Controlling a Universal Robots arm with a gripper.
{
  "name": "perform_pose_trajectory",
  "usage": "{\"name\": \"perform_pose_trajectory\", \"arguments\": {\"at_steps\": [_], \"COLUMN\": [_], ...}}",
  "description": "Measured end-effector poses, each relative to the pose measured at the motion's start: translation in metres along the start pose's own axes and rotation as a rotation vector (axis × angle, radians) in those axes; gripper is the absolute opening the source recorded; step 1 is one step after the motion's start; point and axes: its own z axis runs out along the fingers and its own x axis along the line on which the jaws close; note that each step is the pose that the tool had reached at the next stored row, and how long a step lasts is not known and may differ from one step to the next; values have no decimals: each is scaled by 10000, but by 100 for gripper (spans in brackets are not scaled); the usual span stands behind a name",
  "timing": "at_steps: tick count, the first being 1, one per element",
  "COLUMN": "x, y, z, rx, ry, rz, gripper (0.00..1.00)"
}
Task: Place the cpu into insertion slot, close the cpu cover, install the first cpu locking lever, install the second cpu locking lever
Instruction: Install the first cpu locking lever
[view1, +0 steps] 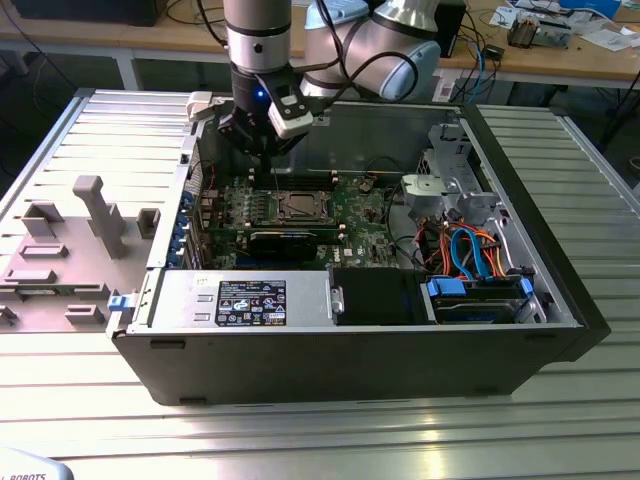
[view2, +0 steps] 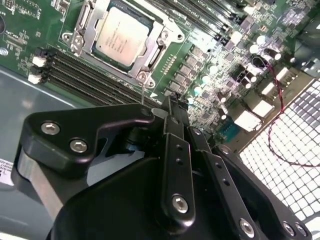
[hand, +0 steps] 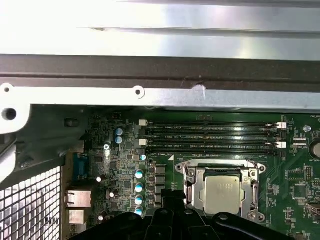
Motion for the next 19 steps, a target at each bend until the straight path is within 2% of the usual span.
{"name": "perform_pose_trajectory", "arguments": {"at_steps": [1, 5, 7, 10, 15, 19], "x": [0, 4, 6, 4, -48, -61], "y": [23, 75, 97, 135, 135, 135], "z": [0, 1, 1, 2, 2, 3], "rx": [-19, -209, -253, -260, -260, -261], "ry": [1, -2, -3, -2, 5, 5], "rz": [-2, -7, -18, -52, -84, -84], "gripper": [11, 11, 11, 11, 11, 11]}}
